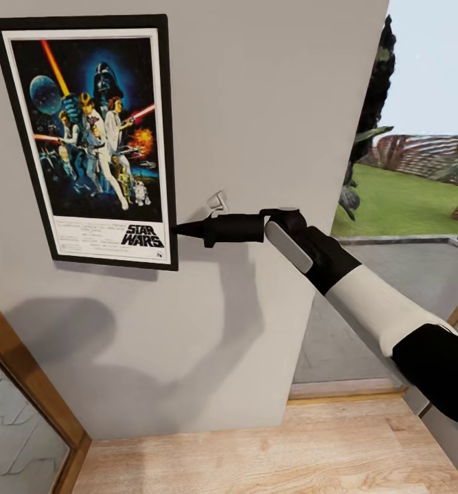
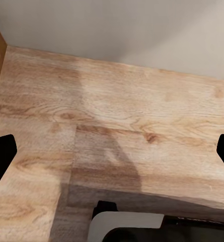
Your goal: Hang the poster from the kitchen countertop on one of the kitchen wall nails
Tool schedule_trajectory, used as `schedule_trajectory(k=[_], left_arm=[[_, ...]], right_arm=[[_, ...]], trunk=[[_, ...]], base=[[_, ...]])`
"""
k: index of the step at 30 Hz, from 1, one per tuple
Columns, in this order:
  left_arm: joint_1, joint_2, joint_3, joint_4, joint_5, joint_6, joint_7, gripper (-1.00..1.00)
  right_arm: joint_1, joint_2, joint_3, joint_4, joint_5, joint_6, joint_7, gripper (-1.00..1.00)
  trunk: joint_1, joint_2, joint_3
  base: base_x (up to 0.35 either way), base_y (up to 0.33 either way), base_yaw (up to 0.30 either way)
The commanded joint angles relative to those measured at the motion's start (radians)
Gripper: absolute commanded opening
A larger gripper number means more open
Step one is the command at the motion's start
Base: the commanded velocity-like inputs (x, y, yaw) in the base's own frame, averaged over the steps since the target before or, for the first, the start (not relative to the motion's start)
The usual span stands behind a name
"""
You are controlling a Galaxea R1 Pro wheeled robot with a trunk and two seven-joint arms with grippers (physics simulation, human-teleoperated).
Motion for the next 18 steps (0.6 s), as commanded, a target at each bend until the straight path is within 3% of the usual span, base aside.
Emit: schedule_trajectory(k=[1,18], left_arm=[[0.000,0.000,0.002,-0.001,0.007,0.002,-0.007,1.00],[0.000,0.000,0.002,-0.001,0.007,0.002,-0.007,1.00]], right_arm=[[-0.001,0.000,0.002,0.000,-0.010,0.009,-0.001,-1.00],[-0.002,0.002,0.003,0.006,-0.006,0.014,-0.001,-1.00]], trunk=[[0.001,-0.002,-0.002],[0.001,-0.002,-0.002]], base=[[0.000,0.000,0.000],[0.000,0.000,0.000]])
